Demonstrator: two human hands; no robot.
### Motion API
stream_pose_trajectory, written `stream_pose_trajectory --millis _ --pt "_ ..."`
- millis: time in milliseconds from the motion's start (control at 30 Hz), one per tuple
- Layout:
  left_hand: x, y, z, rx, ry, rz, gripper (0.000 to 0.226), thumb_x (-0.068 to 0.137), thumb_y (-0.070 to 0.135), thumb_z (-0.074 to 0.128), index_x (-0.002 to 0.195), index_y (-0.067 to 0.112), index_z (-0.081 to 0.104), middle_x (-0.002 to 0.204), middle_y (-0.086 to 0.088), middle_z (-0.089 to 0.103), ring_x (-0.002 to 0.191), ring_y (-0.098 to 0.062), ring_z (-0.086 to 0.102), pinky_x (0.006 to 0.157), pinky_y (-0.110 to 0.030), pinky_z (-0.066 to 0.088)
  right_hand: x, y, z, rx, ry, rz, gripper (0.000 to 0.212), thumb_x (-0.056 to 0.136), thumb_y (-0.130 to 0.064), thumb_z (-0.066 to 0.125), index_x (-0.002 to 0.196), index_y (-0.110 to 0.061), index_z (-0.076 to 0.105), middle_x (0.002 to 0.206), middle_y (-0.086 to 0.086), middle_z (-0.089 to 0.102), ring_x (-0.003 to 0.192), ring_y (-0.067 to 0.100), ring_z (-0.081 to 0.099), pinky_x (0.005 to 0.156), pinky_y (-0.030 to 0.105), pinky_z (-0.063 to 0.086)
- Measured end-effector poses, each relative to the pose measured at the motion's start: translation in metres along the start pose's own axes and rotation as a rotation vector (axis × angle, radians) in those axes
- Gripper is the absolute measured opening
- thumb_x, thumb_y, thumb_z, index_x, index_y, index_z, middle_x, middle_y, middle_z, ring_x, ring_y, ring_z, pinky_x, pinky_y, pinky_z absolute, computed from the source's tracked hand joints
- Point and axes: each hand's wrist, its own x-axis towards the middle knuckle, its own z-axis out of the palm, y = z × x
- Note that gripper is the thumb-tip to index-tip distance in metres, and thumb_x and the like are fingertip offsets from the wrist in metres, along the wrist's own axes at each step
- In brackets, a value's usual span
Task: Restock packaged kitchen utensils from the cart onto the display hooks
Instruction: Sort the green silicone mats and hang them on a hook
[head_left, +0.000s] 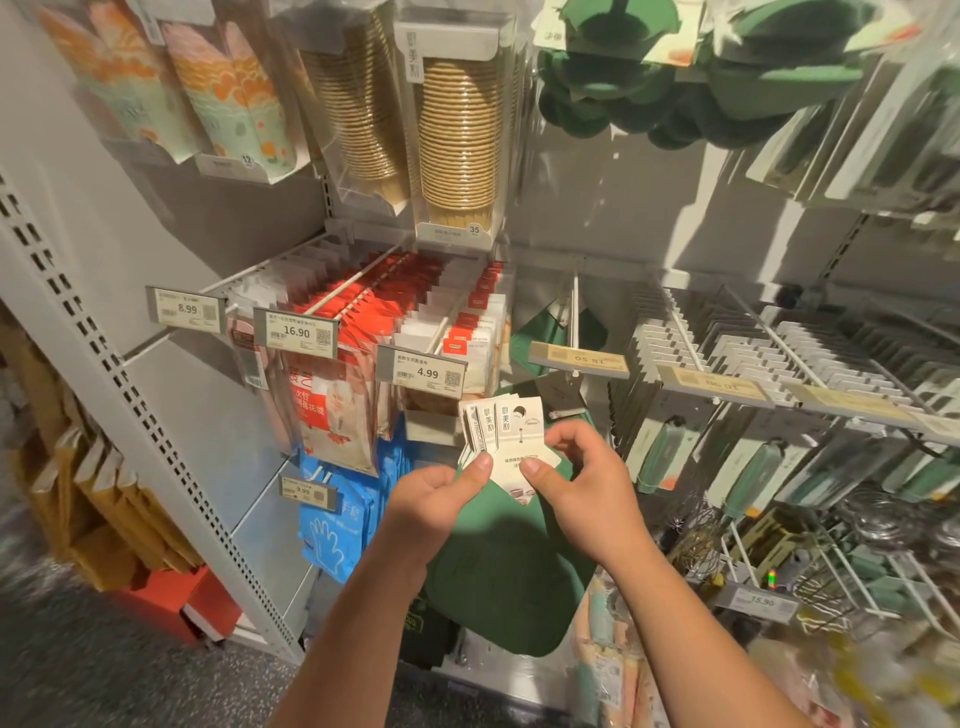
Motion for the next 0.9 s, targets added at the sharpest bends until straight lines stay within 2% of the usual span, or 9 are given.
stream_pose_trajectory --millis 100,200,300,400,467,533,633,700,900 --pt "0.000 0.000 -0.002 -0.028 0.005 -0.032 0.041 0.096 0.046 0.069 0.102 0.008 0.082 0.106 -0.014 0.079 0.106 -0.038 0.073 0.105 -0.063 0.049 0.000 0.005 -0.001 0.033 0.003 -0.003 0.036 0.086 -0.003 0.079 0.091 -0.031 0.057 0.107 -0.014 0.071 0.103 0.003 0.066 0.086 0.022 0.051" --pt "0.000 -0.001 -0.003 -0.036 0.038 -0.042 0.050 0.093 0.049 0.072 0.097 0.000 0.079 0.102 -0.023 0.077 0.103 -0.049 0.070 0.101 -0.067 0.049 0.000 0.010 -0.003 0.040 0.057 -0.042 0.037 0.086 -0.002 0.079 0.093 -0.030 0.056 0.109 -0.008 0.067 0.107 0.012 0.063 0.095 0.028 0.048" --pt "0.001 -0.002 -0.004 -0.021 0.096 -0.003 0.065 0.087 0.058 0.075 0.092 -0.006 0.075 0.095 -0.032 0.072 0.093 -0.051 0.070 0.086 -0.058 0.057 0.001 0.018 -0.007 0.049 0.084 -0.004 0.029 0.090 -0.013 0.077 0.096 -0.030 0.055 0.101 -0.005 0.065 0.101 0.016 0.062 0.091 0.033 0.047" --pt "0.007 -0.007 -0.008 0.069 0.159 0.100 0.092 0.073 0.075 0.077 0.077 -0.014 0.054 0.073 -0.033 0.058 0.064 -0.032 0.054 0.065 -0.043 0.041 0.004 0.025 -0.014 0.056 0.132 0.037 0.021 0.089 -0.026 0.075 0.099 -0.033 0.058 0.101 0.007 0.067 0.101 0.028 0.064 0.091 0.041 0.050" --pt "0.007 -0.006 -0.010 0.178 0.218 0.175 0.083 0.079 0.068 0.075 0.064 -0.004 0.035 0.060 -0.017 0.036 0.058 -0.025 0.034 0.058 -0.048 0.029 0.008 0.027 -0.020 0.023 0.124 0.058 0.022 0.092 -0.020 0.076 0.099 -0.033 0.059 0.104 0.006 0.068 0.103 0.028 0.064 0.092 0.039 0.050" --pt "0.004 -0.003 -0.012 0.269 0.273 0.211 0.078 0.083 0.064 0.072 0.062 0.002 0.030 0.060 -0.014 0.029 0.056 -0.028 0.028 0.057 -0.052 0.025 0.012 0.028 -0.026 -0.015 0.110 0.075 0.023 0.093 -0.018 0.075 0.098 -0.034 0.060 0.106 0.002 0.069 0.104 0.024 0.065 0.093 0.037 0.050" --pt "0.002 -0.006 -0.016 0.423 0.334 0.249 0.080 0.076 0.076 0.063 0.063 0.000 0.045 0.060 -0.020 0.050 0.060 -0.039 0.045 0.057 -0.053 0.036 0.016 0.027 -0.031 -0.073 0.100 0.073 0.019 0.094 -0.018 0.074 0.101 -0.030 0.062 0.104 -0.004 0.070 0.104 0.020 0.065 0.090 0.030 0.049" --pt "0.001 -0.008 -0.019 0.499 0.379 0.238 0.074 0.074 0.079 0.059 0.064 0.005 0.056 0.060 -0.009 0.061 0.062 -0.032 0.055 0.058 -0.049 0.042 0.019 0.025 -0.032 -0.120 0.125 0.049 0.017 0.094 -0.017 0.073 0.103 -0.026 0.062 0.100 -0.009 0.068 0.099 0.017 0.064 0.081 0.020 0.045" --pt "-0.002 -0.005 -0.026 0.629 0.395 0.198 0.058 0.086 0.074 0.060 0.071 0.019 0.068 0.064 0.006 0.068 0.069 -0.021 0.064 0.062 -0.042 0.048 0.035 0.019 -0.031 -0.265 0.228 0.081 0.020 0.097 -0.025 0.071 0.114 -0.015 0.066 0.100 -0.003 0.066 0.096 0.022 0.060 0.080 0.031 0.042"
